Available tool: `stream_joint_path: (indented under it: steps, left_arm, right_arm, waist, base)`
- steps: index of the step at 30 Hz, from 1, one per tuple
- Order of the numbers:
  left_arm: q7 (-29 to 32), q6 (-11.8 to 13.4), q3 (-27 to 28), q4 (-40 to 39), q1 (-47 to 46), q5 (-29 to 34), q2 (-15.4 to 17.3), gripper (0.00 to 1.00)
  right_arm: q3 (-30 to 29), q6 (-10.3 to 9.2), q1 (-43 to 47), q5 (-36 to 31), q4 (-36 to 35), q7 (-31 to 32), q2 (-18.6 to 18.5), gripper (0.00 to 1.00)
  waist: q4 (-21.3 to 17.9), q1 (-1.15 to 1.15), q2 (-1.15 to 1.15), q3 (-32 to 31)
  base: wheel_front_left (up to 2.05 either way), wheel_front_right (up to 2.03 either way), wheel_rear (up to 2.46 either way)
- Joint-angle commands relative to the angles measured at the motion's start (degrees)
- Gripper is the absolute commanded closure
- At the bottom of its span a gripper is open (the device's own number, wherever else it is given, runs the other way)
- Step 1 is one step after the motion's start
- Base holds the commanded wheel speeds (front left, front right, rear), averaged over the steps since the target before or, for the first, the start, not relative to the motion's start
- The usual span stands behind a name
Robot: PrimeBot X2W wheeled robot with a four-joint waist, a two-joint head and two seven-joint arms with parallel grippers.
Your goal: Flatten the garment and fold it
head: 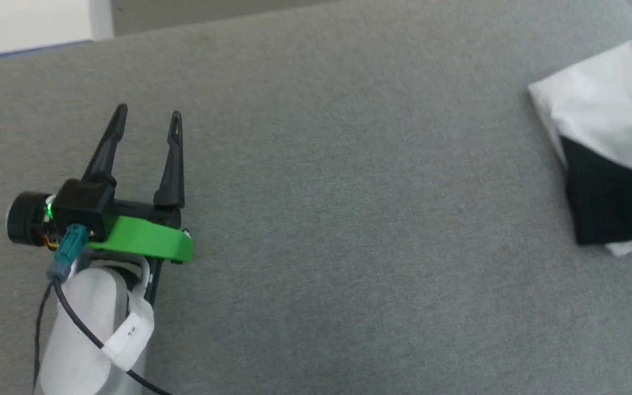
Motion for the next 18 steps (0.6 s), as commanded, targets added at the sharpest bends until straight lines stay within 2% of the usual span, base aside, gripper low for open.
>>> stream_joint_path:
  steps: [1, 10, 11, 12, 13, 14, 15, 18]
  left_arm:
    - [0.6, 0.2, -0.3, -0.8, -1.3, 0.5, 0.9, 0.00]
    - [2.8, -0.1, -0.9, -2.8, -3.2, 0.7, 2.8, 0.00]
    - [2.7, -0.1, -1.0, -2.7, -3.3, 0.6, 2.8, 0.00]
    - [2.7, 0.0, -1.2, -2.7, -3.3, 0.6, 2.7, 0.00]
    - [2.5, 0.2, -1.3, -2.6, -3.2, 0.6, 2.5, 0.00]
    - [2.4, 0.3, -1.3, -2.5, -3.0, 0.5, 2.4, 0.00]
    - [2.2, 0.4, -1.5, -2.1, -2.8, 0.4, 2.2, 0.00]
    - [1.2, 0.7, -1.7, -0.8, -1.9, 0.0, 1.6, 0.00]
  right_arm:
    - [-1.7, -0.12, -2.0, -1.3, 1.2, -1.8, 0.6, 1.00]
    - [-11.3, -0.12, -8.8, -8.4, 7.8, -9.2, 3.9, 1.00]
    - [-12.1, -0.12, -9.4, -9.2, 8.5, -10.1, 4.1, 0.96]
    - [-12.8, -0.12, -9.7, -9.7, 9.1, -10.5, 4.3, 0.78]
    - [-13.6, -0.12, -10.0, -10.4, 10.0, -11.0, 4.6, 0.38]
    - [-14.3, -0.12, -10.2, -10.8, 10.6, -11.3, 4.8, 0.05]
    - [-15.3, -0.12, -10.3, -11.2, 11.2, -11.9, 5.1, 0.00]
    - [-17.8, -0.12, -10.1, -12.2, 12.7, -13.7, 5.9, 0.00]
  waist:
    - [-4.9, 0.00, 0.00, 6.6]
    - [-3.1, 0.00, 0.00, 10.0]
    - [-2.7, 0.00, 0.00, 10.0]
    - [-2.4, 0.00, 0.00, 9.9]
    - [-2.1, 0.00, 0.00, 9.7]
    - [-1.8, 0.00, 0.00, 9.3]
    - [-1.4, 0.00, 0.00, 8.8]
    - [-0.5, 0.00, 0.00, 6.4]
  base:
    - [0.00, 0.00, 0.00]
    - [0.00, 0.00, 0.00]
    - [0.00, 0.00, 0.00]
    - [0.00, 0.00, 0.00]
    - [0.00, 0.00, 0.00]
    - [0.00, 0.00, 0.00]
    - [0.00, 0.00, 0.00]
    - [0.00, 0.00, 0.00]
